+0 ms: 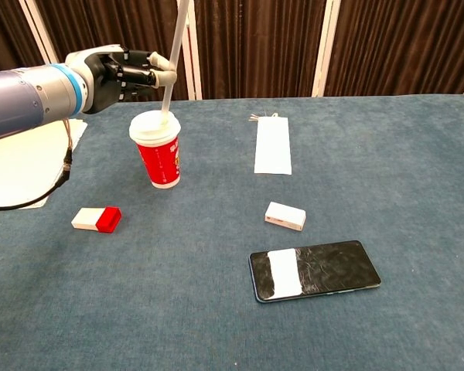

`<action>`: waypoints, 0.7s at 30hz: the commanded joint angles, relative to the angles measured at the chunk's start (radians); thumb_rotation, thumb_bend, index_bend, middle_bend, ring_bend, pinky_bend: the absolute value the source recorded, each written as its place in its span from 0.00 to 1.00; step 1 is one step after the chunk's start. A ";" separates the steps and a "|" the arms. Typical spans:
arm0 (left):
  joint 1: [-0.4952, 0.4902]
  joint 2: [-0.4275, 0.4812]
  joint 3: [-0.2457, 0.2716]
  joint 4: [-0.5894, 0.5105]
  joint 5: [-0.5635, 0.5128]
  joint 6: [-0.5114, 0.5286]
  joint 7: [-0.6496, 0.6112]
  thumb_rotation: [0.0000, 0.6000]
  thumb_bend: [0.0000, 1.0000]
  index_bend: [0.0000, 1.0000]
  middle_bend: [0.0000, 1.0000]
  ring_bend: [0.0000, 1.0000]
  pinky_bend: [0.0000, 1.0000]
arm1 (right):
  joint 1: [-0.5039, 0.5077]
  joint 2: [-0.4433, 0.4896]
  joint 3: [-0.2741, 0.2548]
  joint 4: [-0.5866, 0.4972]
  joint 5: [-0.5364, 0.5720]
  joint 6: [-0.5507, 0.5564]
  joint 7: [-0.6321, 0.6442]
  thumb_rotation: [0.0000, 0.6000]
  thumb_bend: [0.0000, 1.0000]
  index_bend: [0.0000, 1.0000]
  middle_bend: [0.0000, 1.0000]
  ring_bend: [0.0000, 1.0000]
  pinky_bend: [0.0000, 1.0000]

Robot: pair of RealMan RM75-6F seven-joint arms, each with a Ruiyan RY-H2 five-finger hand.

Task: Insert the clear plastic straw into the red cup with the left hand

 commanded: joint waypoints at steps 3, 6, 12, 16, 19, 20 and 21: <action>0.002 -0.007 0.008 0.021 0.010 -0.006 -0.014 1.00 0.41 0.57 0.00 0.00 0.00 | 0.000 0.000 0.001 -0.001 0.002 0.000 0.000 1.00 0.12 0.00 0.00 0.00 0.00; 0.003 -0.009 0.011 0.029 0.015 -0.009 -0.020 1.00 0.41 0.56 0.00 0.00 0.00 | 0.000 0.000 0.001 -0.002 0.003 -0.001 0.000 1.00 0.12 0.00 0.00 0.00 0.00; 0.005 -0.006 0.030 0.043 0.038 -0.021 -0.021 1.00 0.37 0.33 0.00 0.00 0.00 | 0.000 -0.001 0.001 -0.003 0.004 -0.001 -0.002 1.00 0.12 0.00 0.00 0.00 0.00; 0.008 -0.011 0.035 0.050 0.056 -0.007 -0.022 1.00 0.34 0.28 0.00 0.00 0.00 | -0.001 -0.001 0.001 -0.003 0.003 0.000 -0.004 1.00 0.12 0.00 0.00 0.00 0.00; 0.011 -0.006 0.033 0.045 0.062 -0.004 -0.027 1.00 0.34 0.28 0.00 0.00 0.00 | -0.001 -0.001 0.001 -0.002 0.003 0.001 -0.005 1.00 0.13 0.00 0.00 0.00 0.00; 0.012 -0.004 0.032 0.041 0.065 -0.002 -0.028 1.00 0.34 0.28 0.00 0.00 0.00 | -0.001 -0.002 0.001 -0.003 0.004 0.001 -0.005 1.00 0.13 0.00 0.00 0.00 0.00; 0.014 -0.001 0.032 0.037 0.068 0.000 -0.030 1.00 0.34 0.28 0.00 0.00 0.00 | -0.001 -0.002 0.001 -0.003 0.005 0.000 -0.005 1.00 0.12 0.00 0.00 0.00 0.00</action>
